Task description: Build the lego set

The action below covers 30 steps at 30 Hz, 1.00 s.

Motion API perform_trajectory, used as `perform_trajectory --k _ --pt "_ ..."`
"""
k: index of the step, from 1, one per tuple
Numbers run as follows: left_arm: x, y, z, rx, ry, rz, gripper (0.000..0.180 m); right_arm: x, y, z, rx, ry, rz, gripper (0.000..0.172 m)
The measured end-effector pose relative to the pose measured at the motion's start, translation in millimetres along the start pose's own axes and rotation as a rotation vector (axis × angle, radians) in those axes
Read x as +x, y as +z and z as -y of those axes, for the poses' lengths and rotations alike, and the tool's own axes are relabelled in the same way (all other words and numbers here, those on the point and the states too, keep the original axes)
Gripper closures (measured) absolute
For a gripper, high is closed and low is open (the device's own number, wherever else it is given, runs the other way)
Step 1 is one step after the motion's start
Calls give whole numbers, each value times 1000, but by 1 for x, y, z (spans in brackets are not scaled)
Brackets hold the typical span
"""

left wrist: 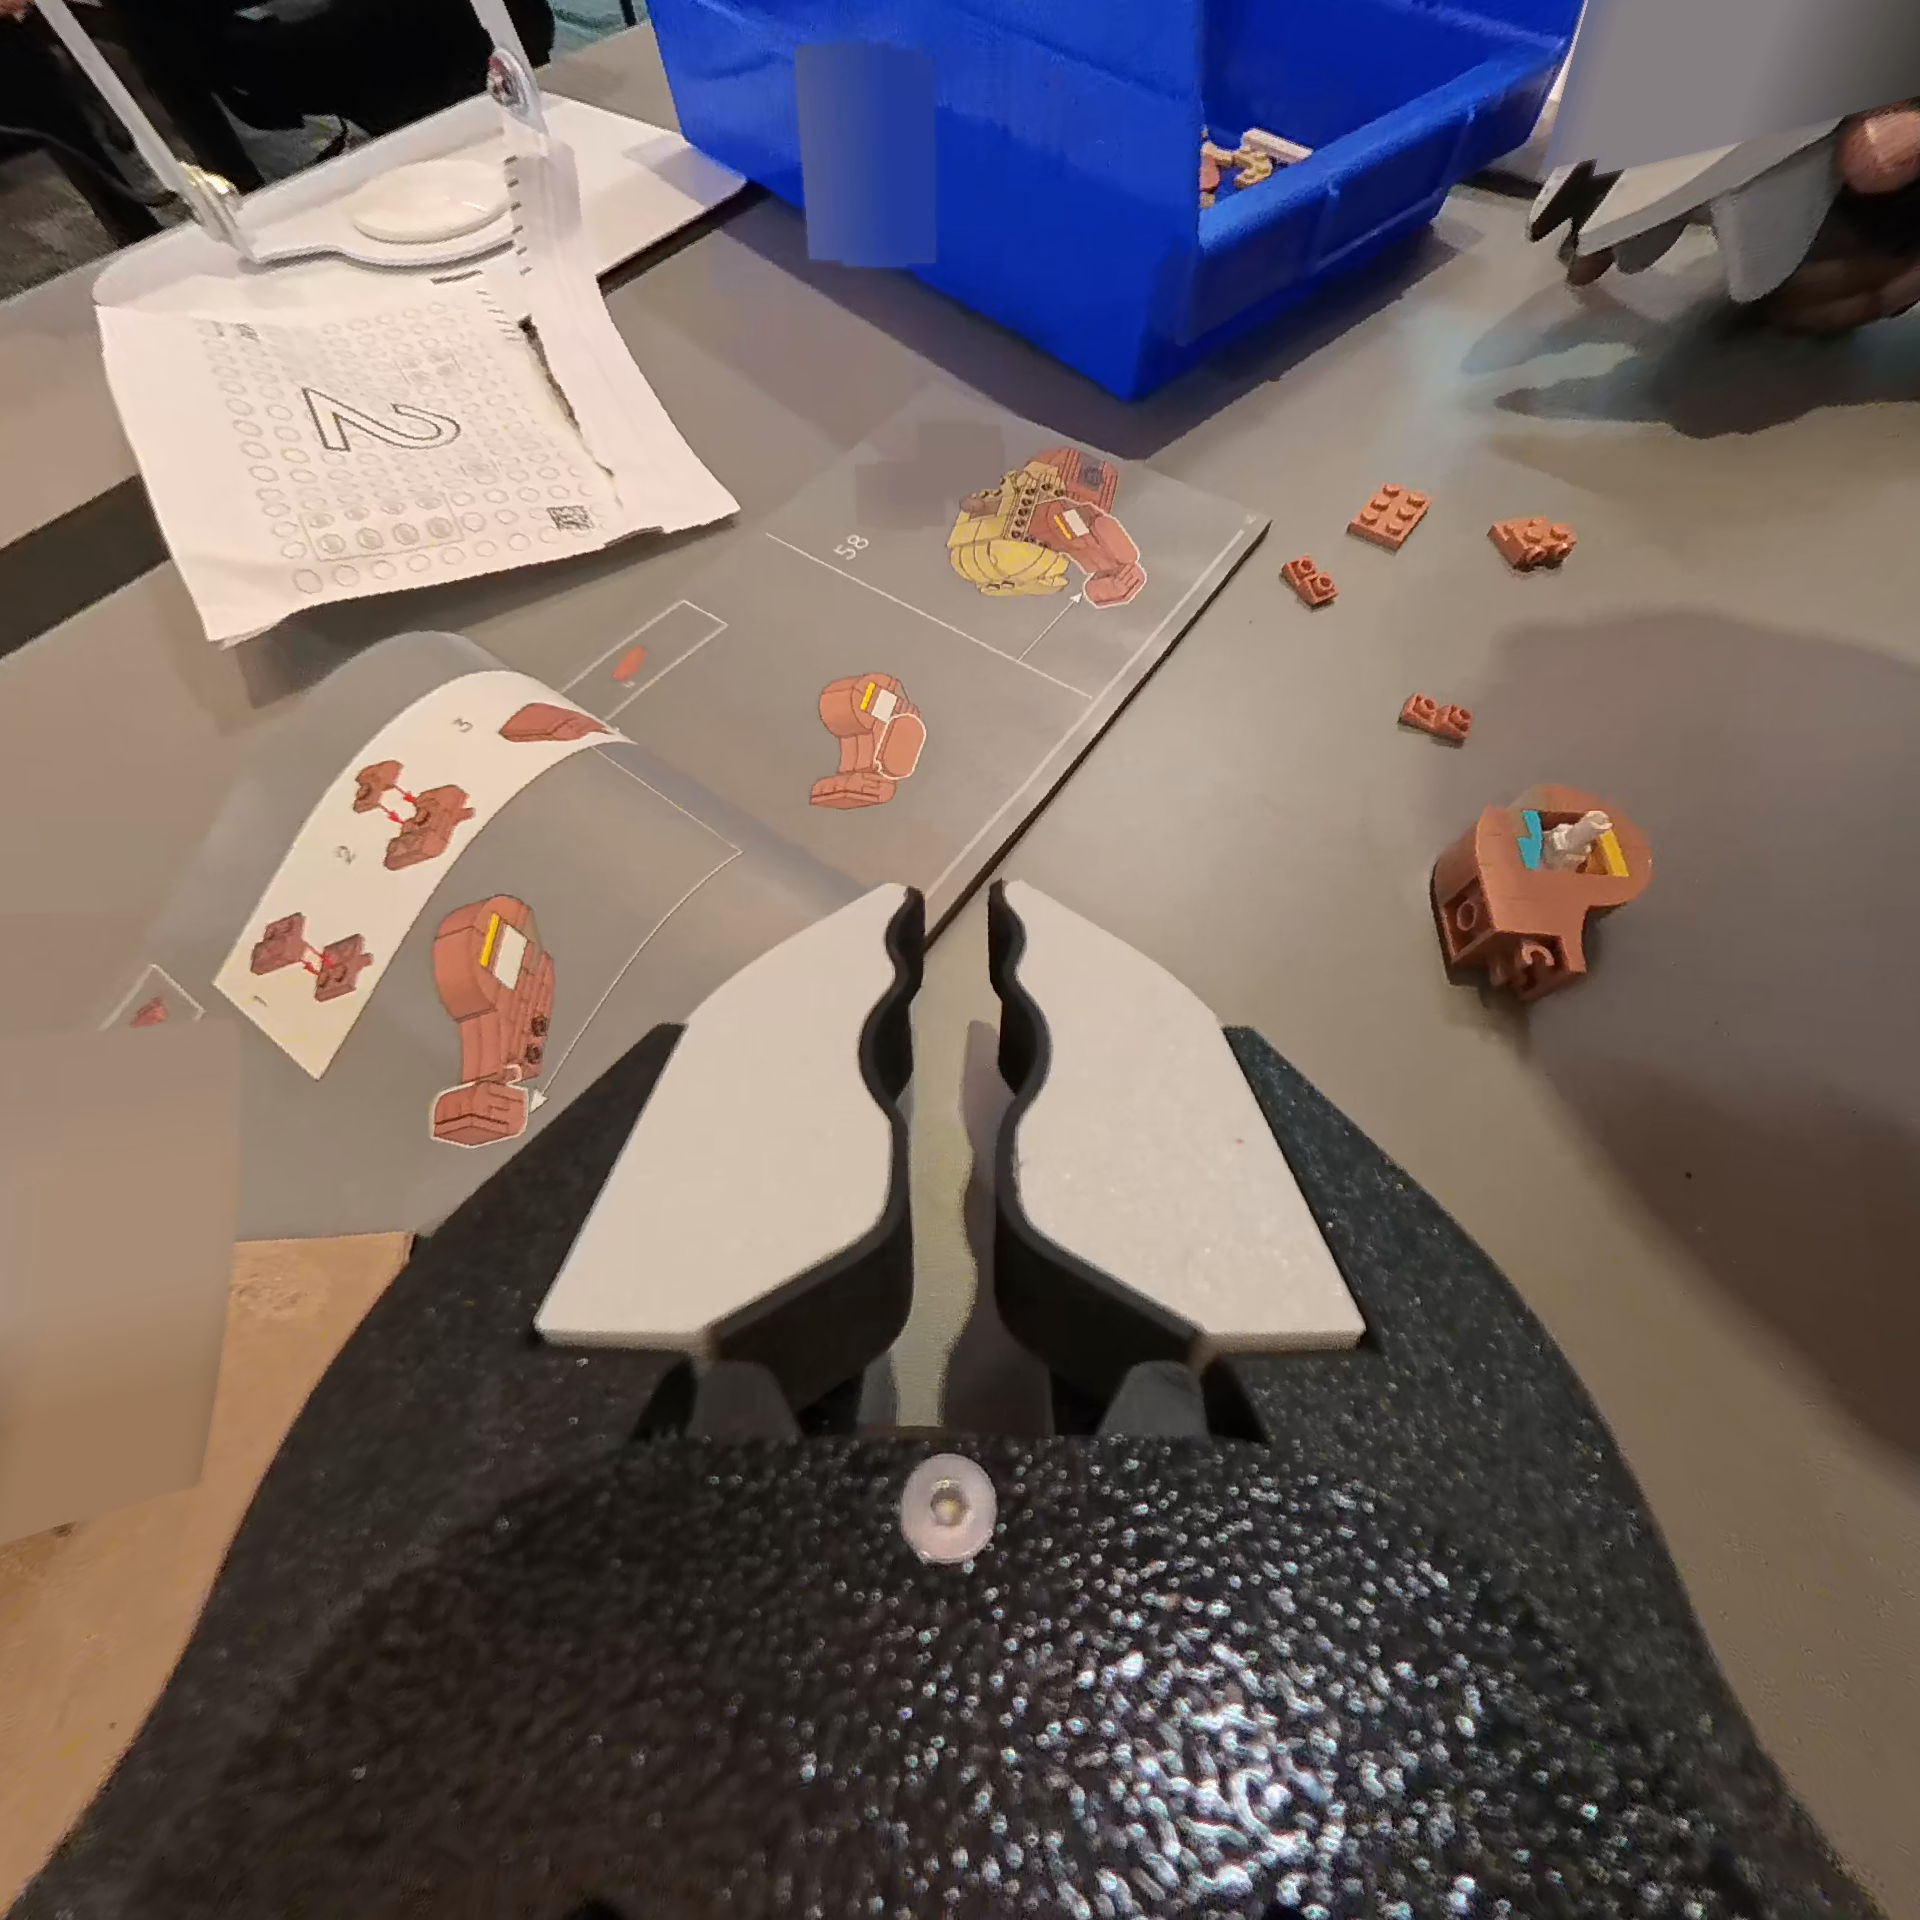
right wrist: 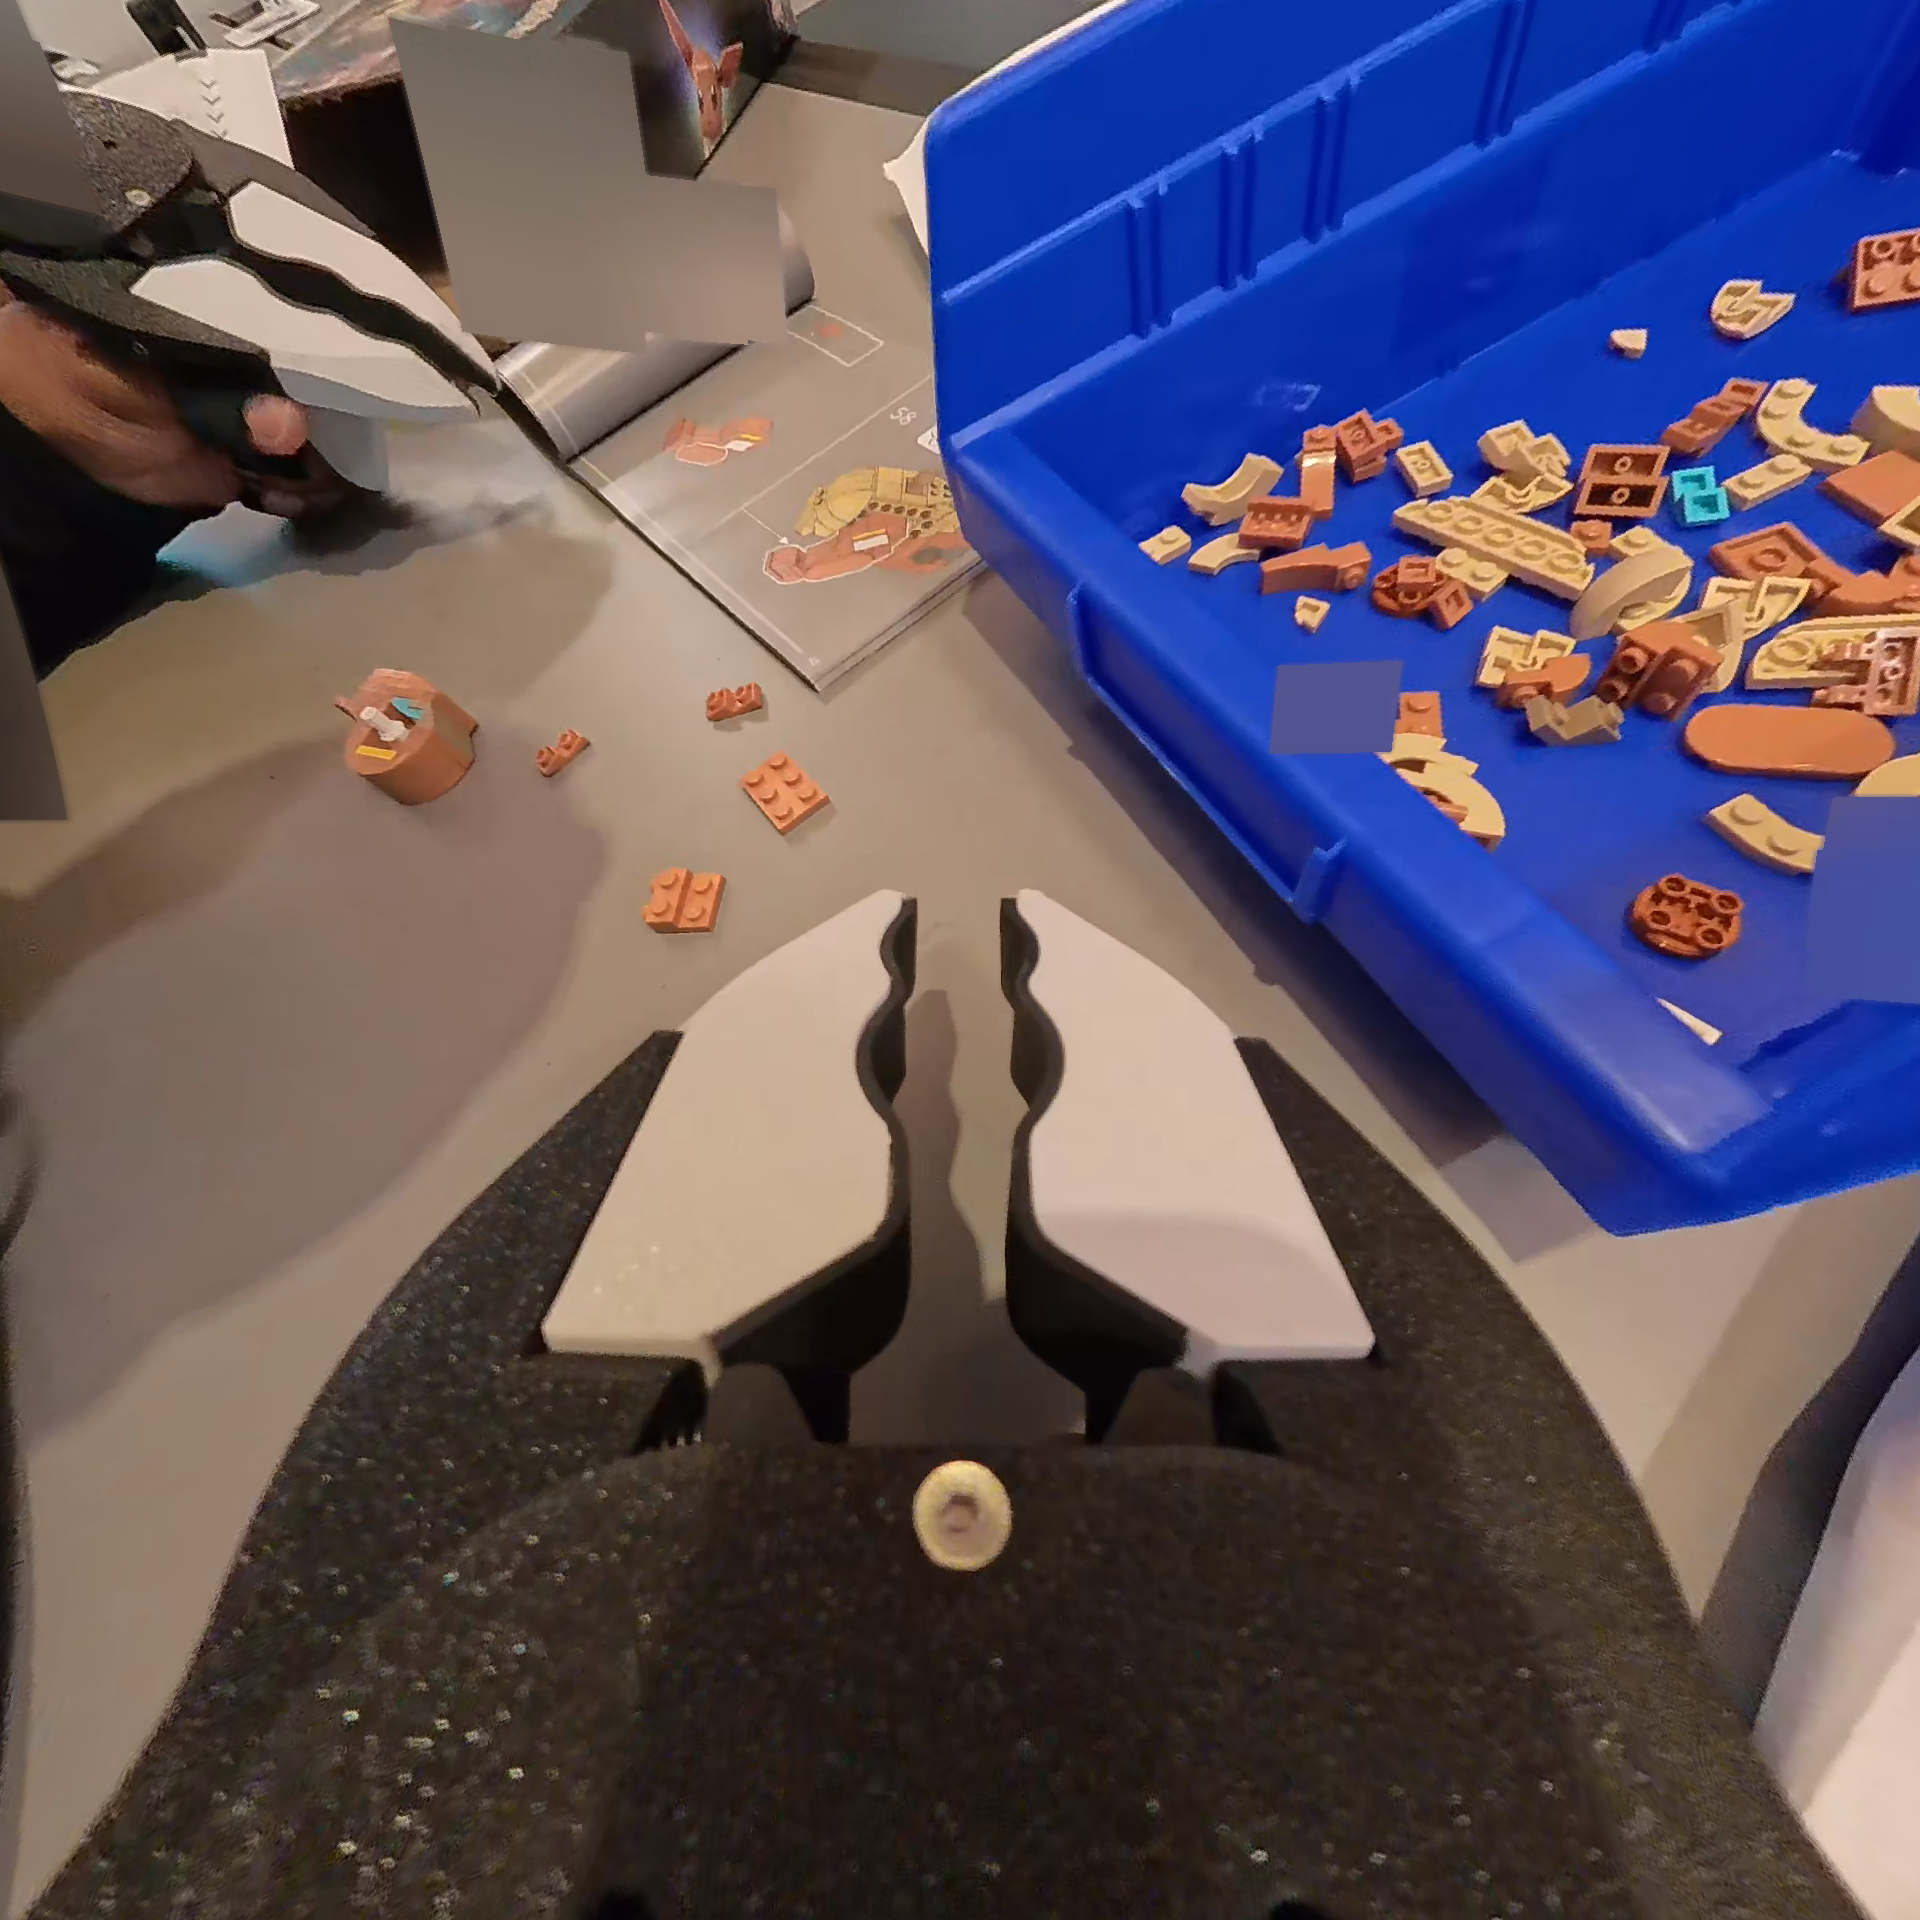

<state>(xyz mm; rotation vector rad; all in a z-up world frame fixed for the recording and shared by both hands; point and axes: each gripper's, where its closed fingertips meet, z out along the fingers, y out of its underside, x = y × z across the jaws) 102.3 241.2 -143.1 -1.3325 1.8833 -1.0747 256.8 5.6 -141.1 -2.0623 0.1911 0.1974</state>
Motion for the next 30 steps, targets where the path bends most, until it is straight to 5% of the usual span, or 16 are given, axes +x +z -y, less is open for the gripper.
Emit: perform_trajectory --k 7,10,13,19,30 --pt "2 4 -4 -33 39 17 170 -2 -9 19 44 -84 -28 155" --pt "1 7 -7 -65 51 27 169 -8 -42 90 92 -354 -118 157" --pt "6 5 -5 -44 108 43 170 24 -42 144 -120 -637 -204 161" --pt "14 5 -10 -69 201 63 169 133 40 87 -799 -453 -72 152" --pt "20 7 -15 -96 253 46 169 177 65 56 -1001 -481 -167 153"
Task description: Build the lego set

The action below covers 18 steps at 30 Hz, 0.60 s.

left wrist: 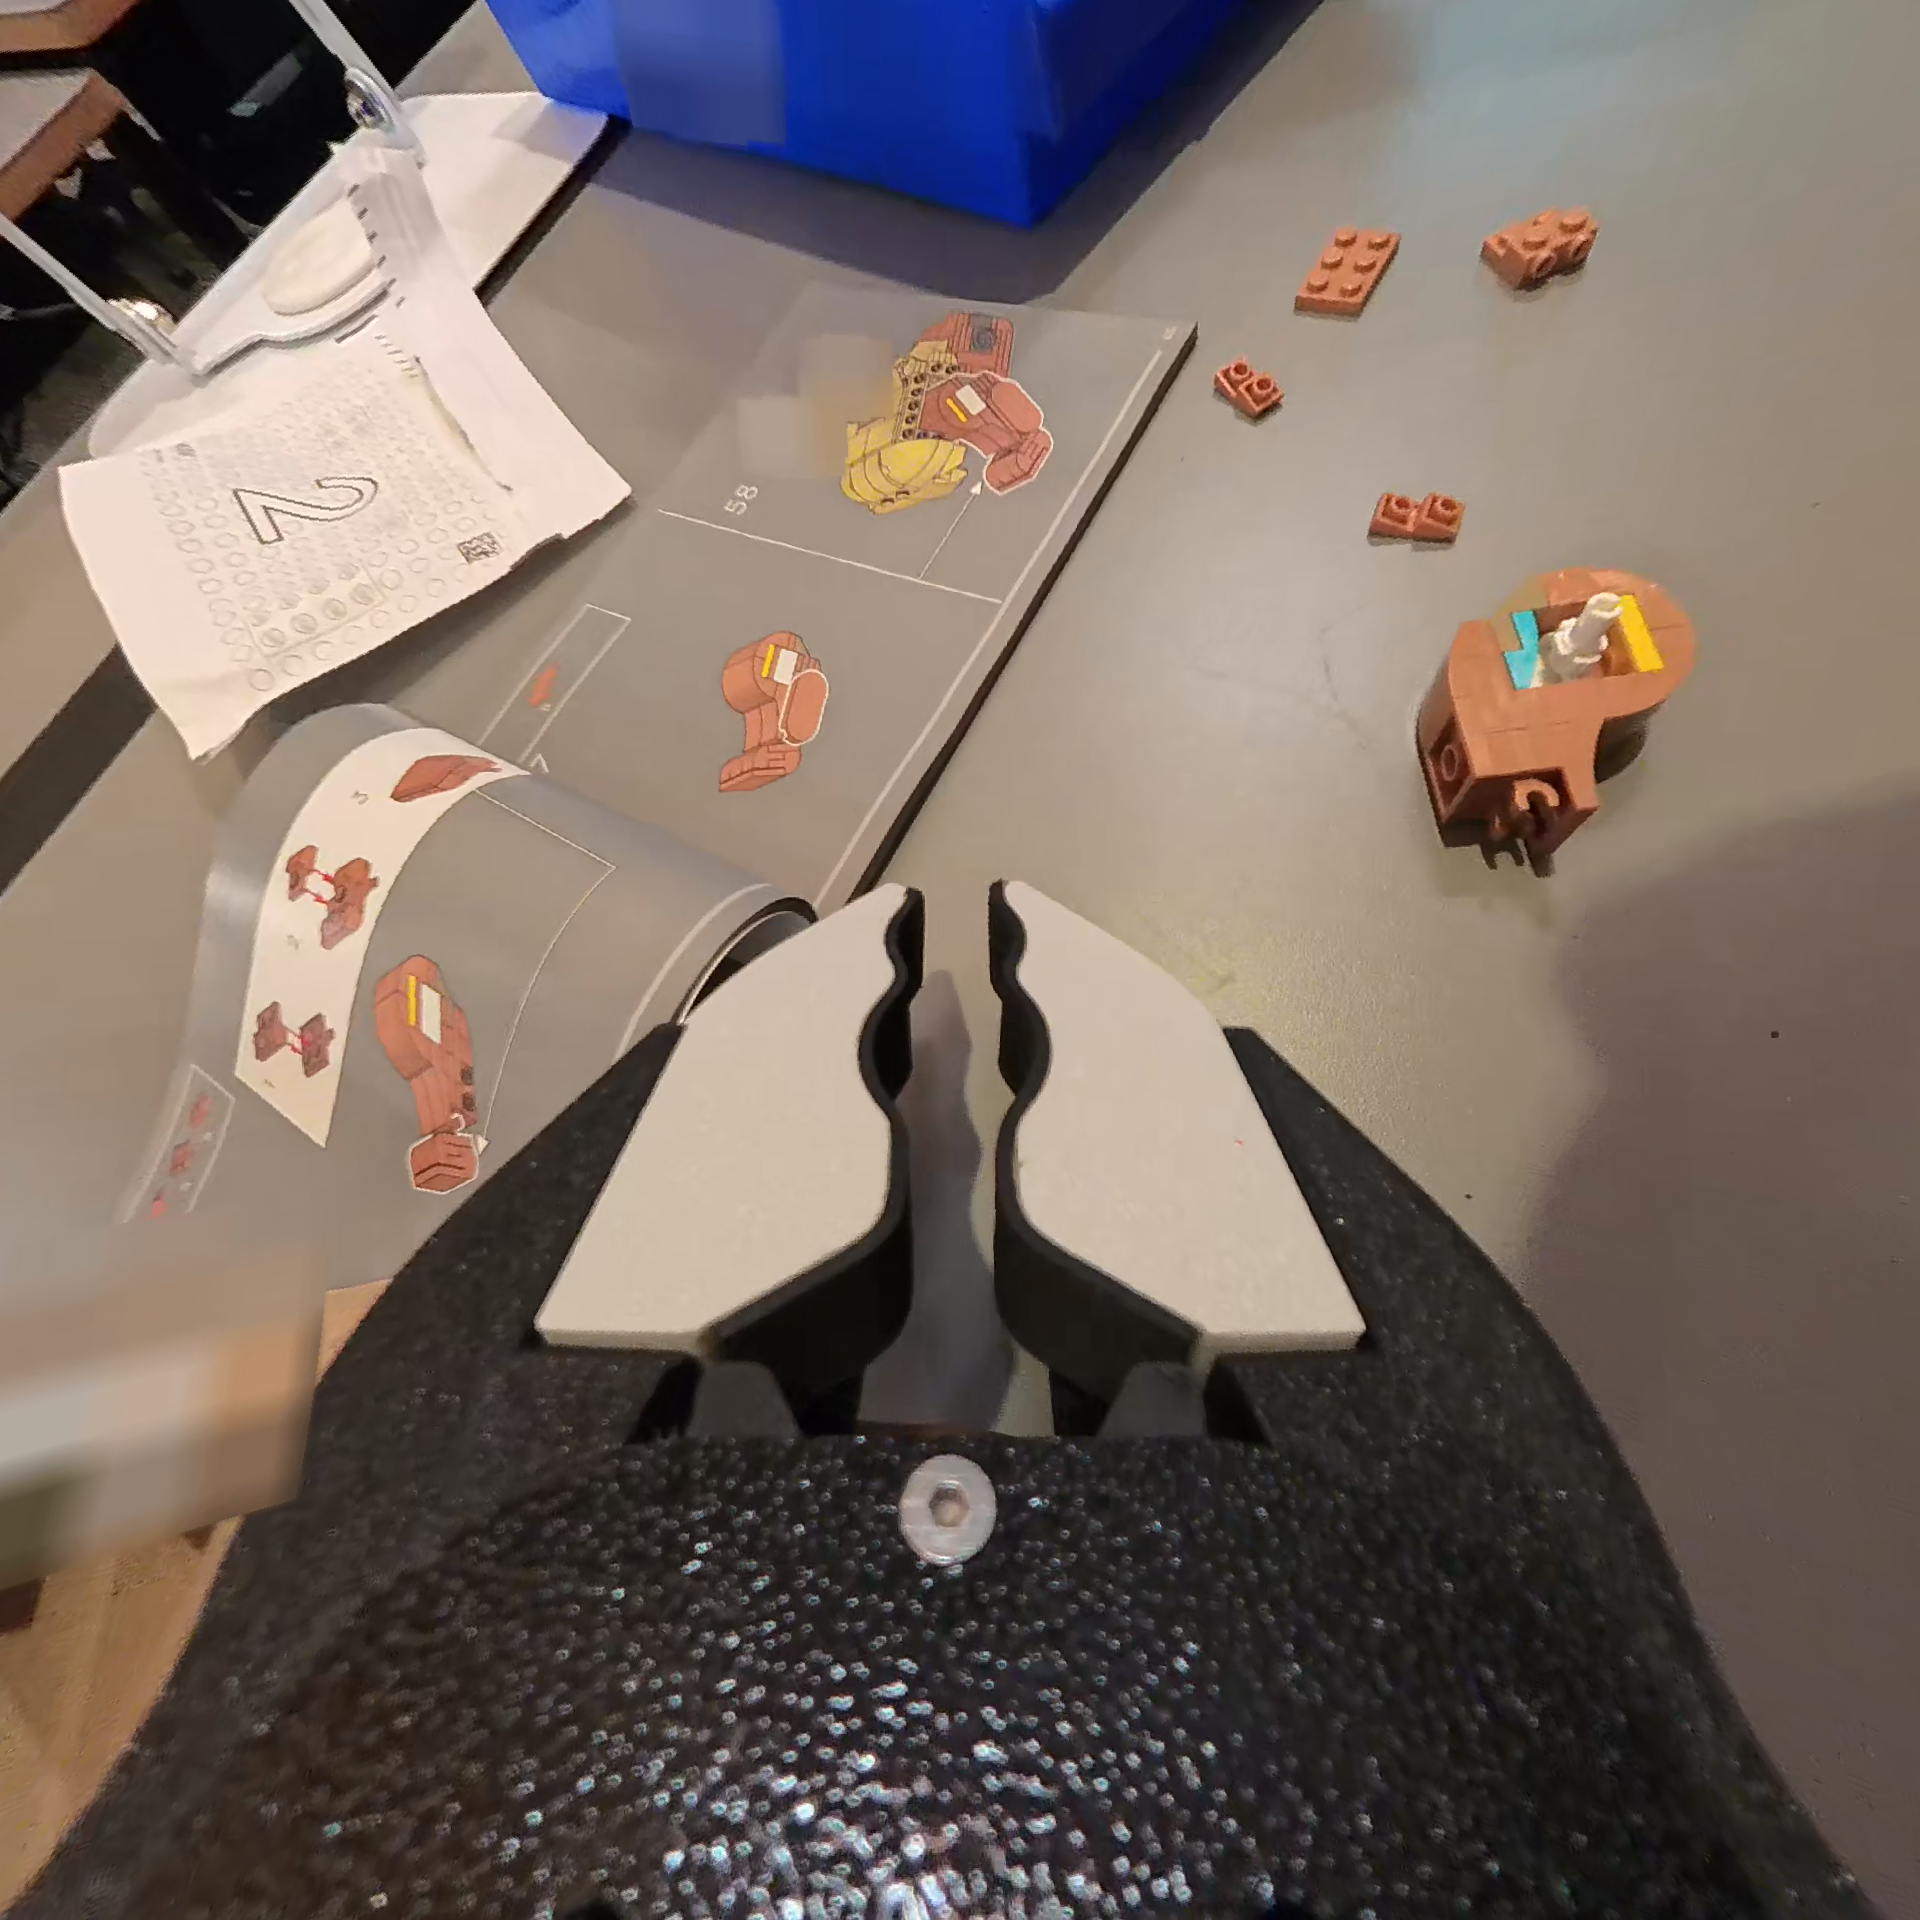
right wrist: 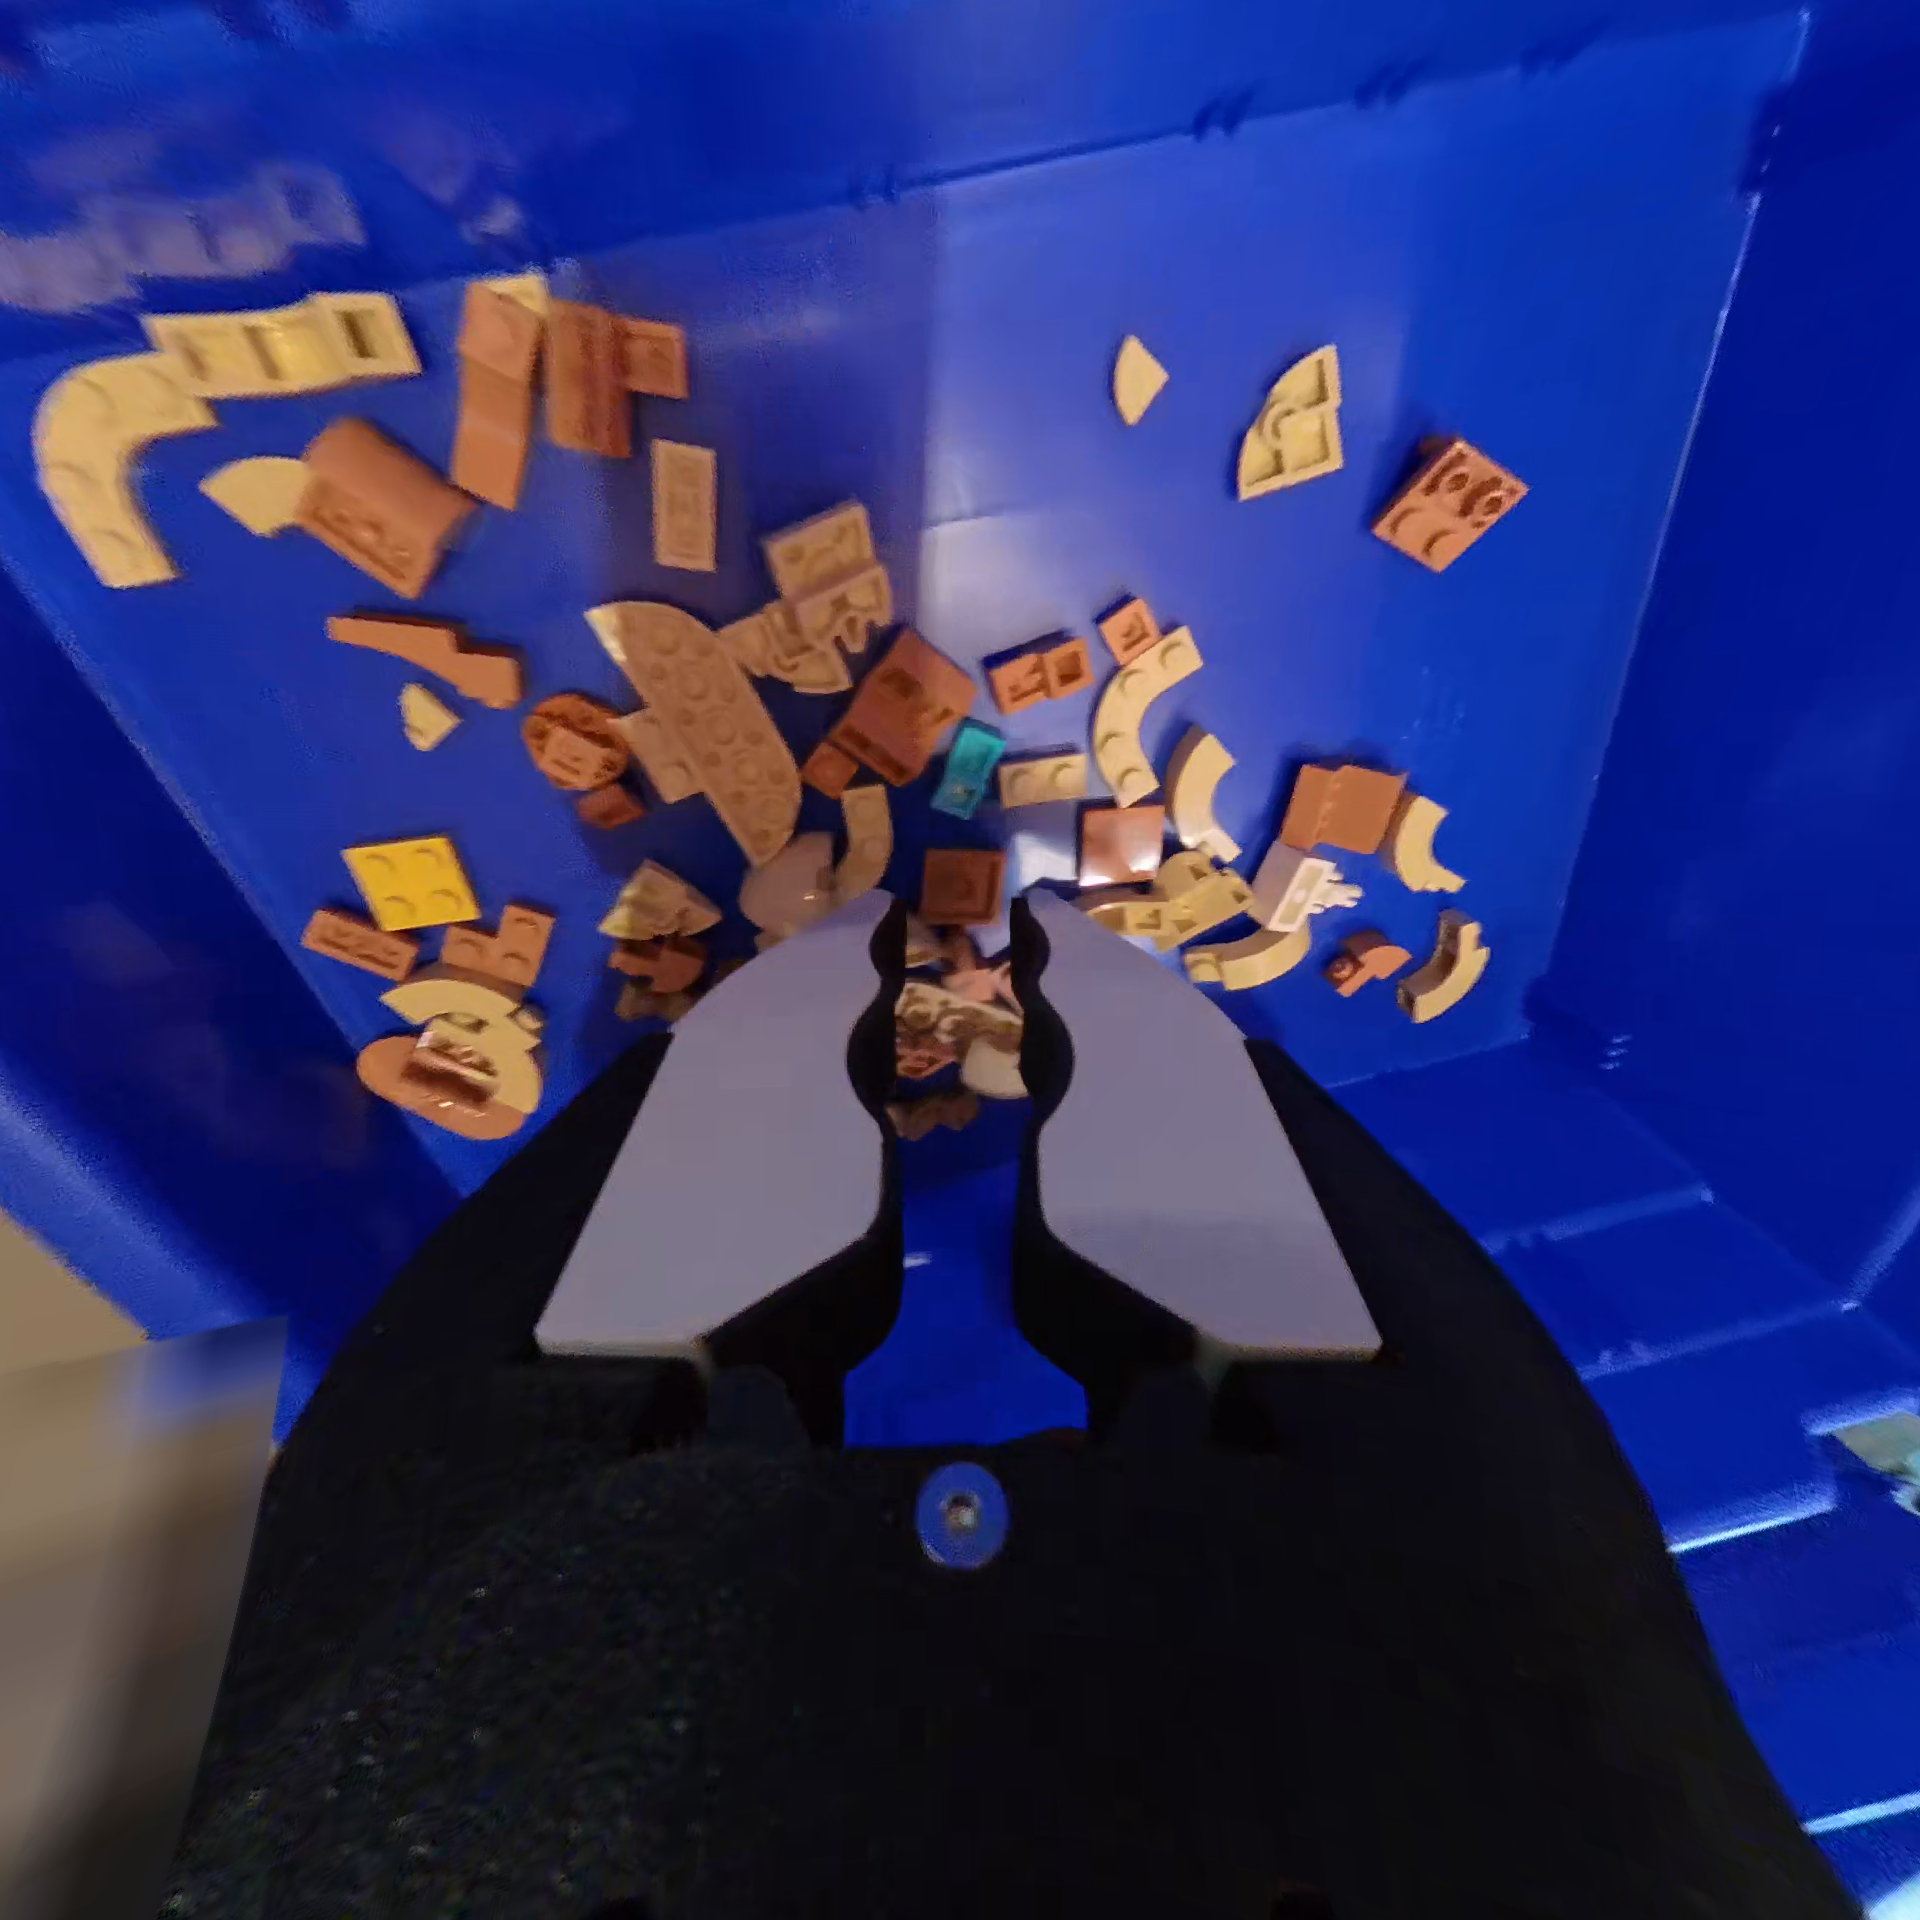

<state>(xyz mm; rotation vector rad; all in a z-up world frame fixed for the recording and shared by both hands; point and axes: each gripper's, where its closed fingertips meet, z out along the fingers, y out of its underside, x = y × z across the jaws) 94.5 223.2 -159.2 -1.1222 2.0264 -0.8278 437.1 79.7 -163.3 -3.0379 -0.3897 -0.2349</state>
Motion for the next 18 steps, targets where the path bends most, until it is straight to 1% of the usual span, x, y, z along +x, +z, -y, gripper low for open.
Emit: perform_trajectory --k 4,9,18 --pt "0 0 -1 -5 8 7 169 15 4 6 -7 0 -20 155" --pt "0 1 -1 -10 10 8 169 25 14 -3 -74 -8 2 156" --pt "1 1 -1 -13 17 6 169 29 19 -2 -85 -39 30 158"
